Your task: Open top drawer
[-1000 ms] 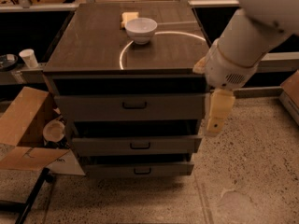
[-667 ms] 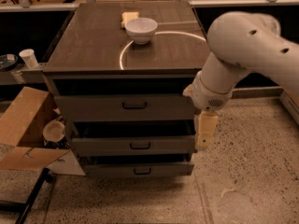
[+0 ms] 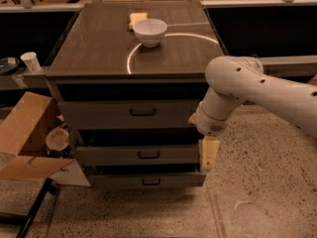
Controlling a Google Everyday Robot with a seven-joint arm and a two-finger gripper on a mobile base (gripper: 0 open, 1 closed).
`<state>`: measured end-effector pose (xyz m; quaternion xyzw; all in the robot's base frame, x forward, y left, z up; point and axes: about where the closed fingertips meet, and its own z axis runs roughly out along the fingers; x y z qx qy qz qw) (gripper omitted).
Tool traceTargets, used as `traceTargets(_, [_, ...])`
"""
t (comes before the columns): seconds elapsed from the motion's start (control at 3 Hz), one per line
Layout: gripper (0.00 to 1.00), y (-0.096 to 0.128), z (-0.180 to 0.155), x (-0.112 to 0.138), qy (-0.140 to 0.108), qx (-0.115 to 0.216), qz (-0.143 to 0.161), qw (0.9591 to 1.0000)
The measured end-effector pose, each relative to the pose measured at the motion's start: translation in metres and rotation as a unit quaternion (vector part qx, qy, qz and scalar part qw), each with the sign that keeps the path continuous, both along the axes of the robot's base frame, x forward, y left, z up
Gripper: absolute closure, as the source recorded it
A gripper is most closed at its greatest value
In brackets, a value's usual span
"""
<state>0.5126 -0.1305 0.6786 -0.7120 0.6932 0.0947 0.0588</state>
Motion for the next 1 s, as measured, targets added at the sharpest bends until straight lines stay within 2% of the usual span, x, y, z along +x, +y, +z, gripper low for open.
traceTargets(0.33, [0.0, 0.0, 0.0, 0.0, 0.0, 0.0, 0.0, 1.0])
traceTargets(0.67, [0.0, -0.006, 0.002, 0.019, -0.04, -0.011, -0.001, 0.9991])
traceTargets(1.0, [0.0, -0.016, 0.024, 0.063, -0.128, -0.033, 0.02, 0.991])
